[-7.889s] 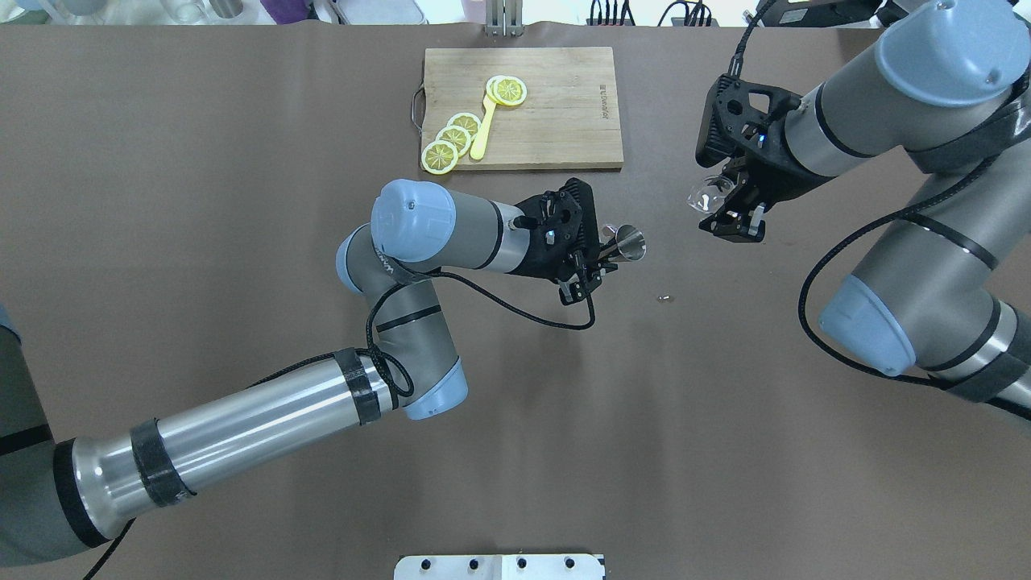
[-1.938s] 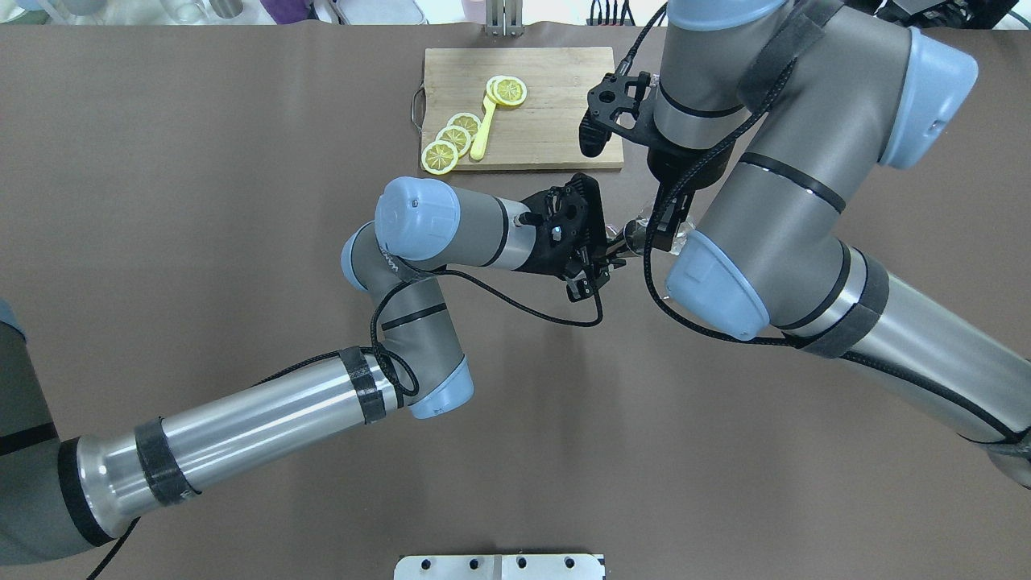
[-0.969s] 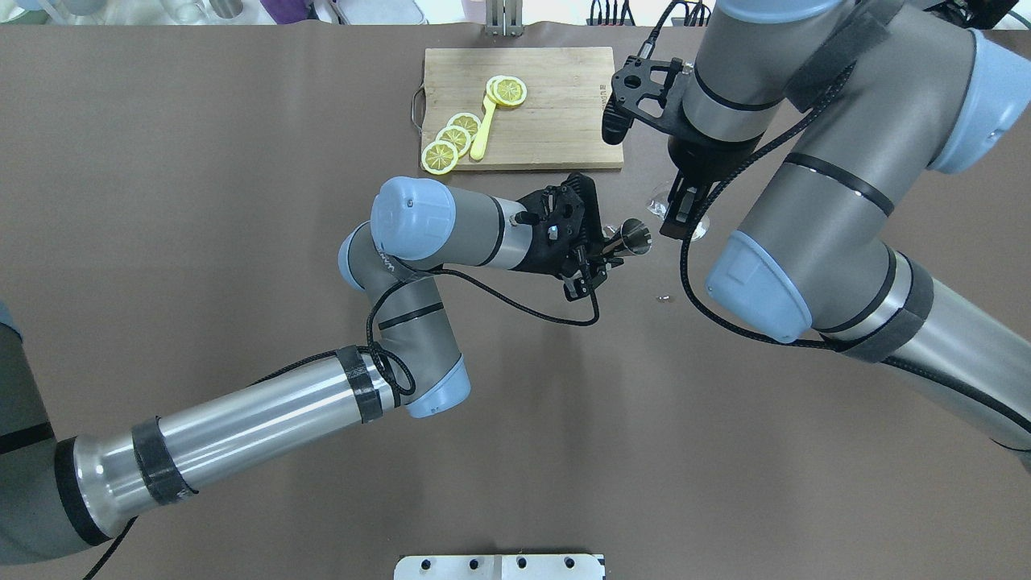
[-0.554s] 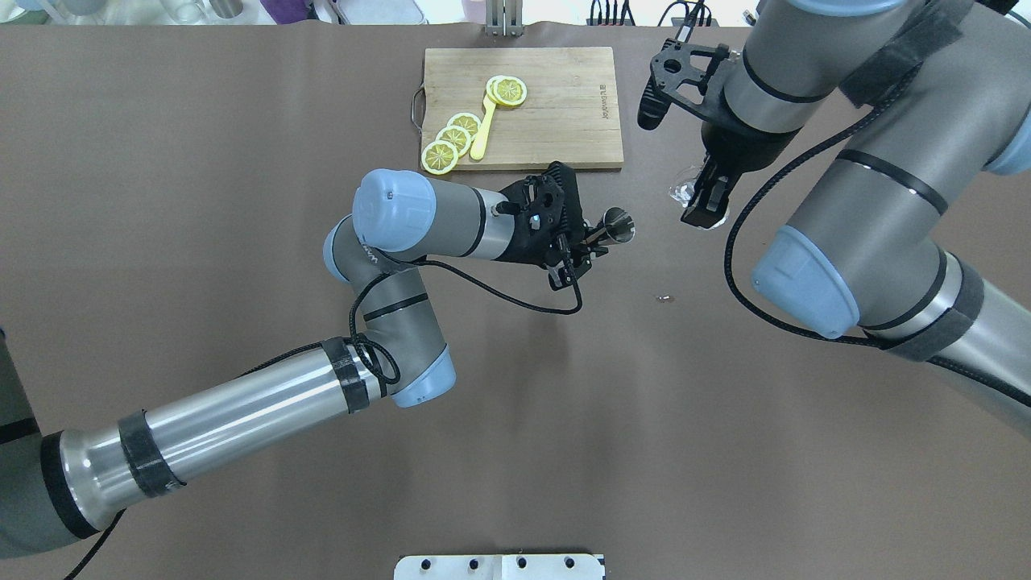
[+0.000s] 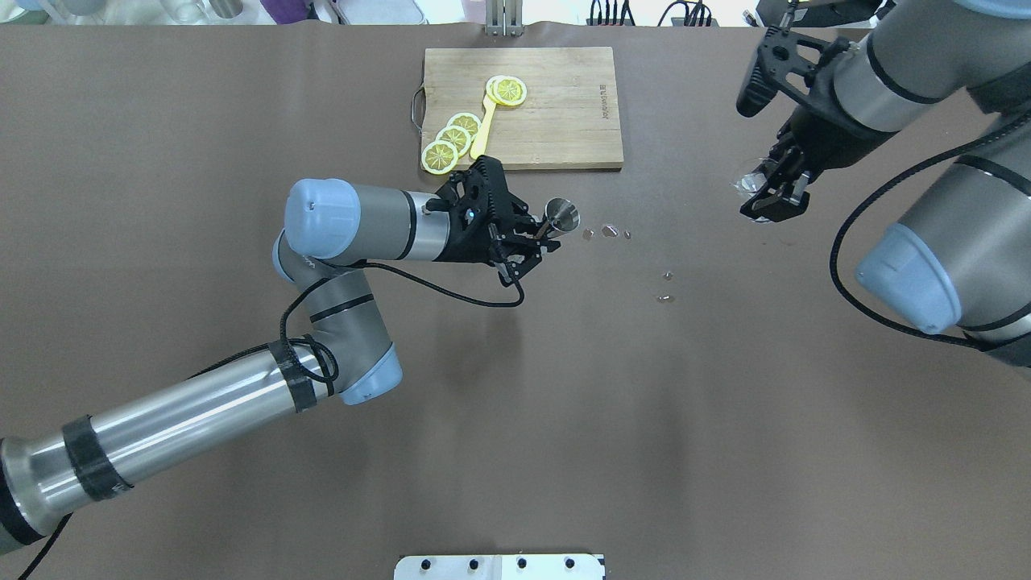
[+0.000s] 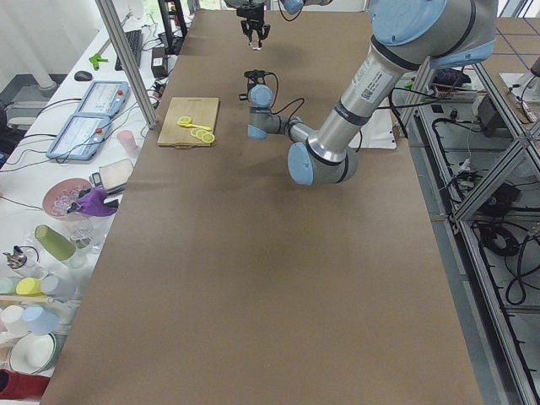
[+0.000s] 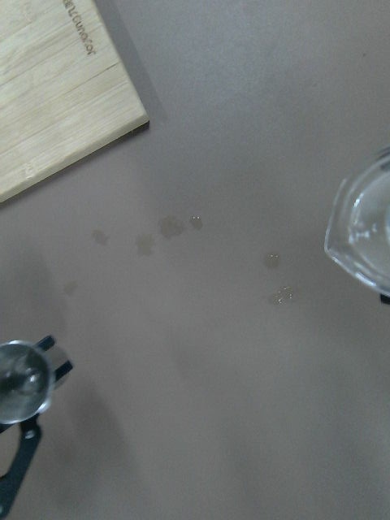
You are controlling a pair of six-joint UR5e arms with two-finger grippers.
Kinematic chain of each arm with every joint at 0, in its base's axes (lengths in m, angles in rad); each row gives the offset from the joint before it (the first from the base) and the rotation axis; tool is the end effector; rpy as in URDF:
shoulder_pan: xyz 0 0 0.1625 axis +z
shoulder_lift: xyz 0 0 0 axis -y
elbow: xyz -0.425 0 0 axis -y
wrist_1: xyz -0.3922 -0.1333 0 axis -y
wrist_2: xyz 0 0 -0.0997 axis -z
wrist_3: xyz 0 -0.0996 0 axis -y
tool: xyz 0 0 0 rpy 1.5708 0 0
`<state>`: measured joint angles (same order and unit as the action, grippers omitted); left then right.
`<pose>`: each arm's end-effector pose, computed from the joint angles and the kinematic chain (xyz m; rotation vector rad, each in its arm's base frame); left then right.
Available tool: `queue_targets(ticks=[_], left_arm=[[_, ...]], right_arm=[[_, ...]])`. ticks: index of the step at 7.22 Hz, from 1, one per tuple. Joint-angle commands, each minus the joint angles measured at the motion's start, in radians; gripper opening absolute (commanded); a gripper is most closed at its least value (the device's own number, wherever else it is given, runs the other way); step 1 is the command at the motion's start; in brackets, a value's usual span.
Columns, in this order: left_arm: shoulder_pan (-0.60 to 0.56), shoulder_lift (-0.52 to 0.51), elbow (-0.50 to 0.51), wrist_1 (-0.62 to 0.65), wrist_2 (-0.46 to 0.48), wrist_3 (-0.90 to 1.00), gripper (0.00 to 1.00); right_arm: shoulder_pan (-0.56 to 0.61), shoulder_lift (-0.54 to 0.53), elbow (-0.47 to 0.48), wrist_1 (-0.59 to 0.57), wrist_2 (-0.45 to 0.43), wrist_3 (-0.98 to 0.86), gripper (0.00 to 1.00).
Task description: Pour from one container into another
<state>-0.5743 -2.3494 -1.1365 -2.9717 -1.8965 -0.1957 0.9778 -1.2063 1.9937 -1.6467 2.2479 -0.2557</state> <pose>0.5689 -0.4889 0.2181 1.3502 1.2160 0.8612 -0.2511 -0.4994 0.2754 0.5917 -0.7888 -1.0228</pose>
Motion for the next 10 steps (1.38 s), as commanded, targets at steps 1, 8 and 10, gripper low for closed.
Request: queue_targets(ticks=[1, 8, 10], left_arm=[[-0.035, 0.103, -0.058, -0.043, 0.017, -0.053, 0.00], [-0.059, 0.428, -0.245, -0.207, 0.319, -0.134, 0.00], [-0.050, 0.530, -0.301, -0.224, 0.460, -0.137, 0.00]], right_arm=[[0.060, -0.181, -0.004, 0.230, 0.065, -0.002, 0.00], [0.235, -0.438, -0.537, 1.324, 0.225, 0.119, 0.00], [0.245, -0.438, -0.679, 1.522, 0.217, 0.192, 0.00]])
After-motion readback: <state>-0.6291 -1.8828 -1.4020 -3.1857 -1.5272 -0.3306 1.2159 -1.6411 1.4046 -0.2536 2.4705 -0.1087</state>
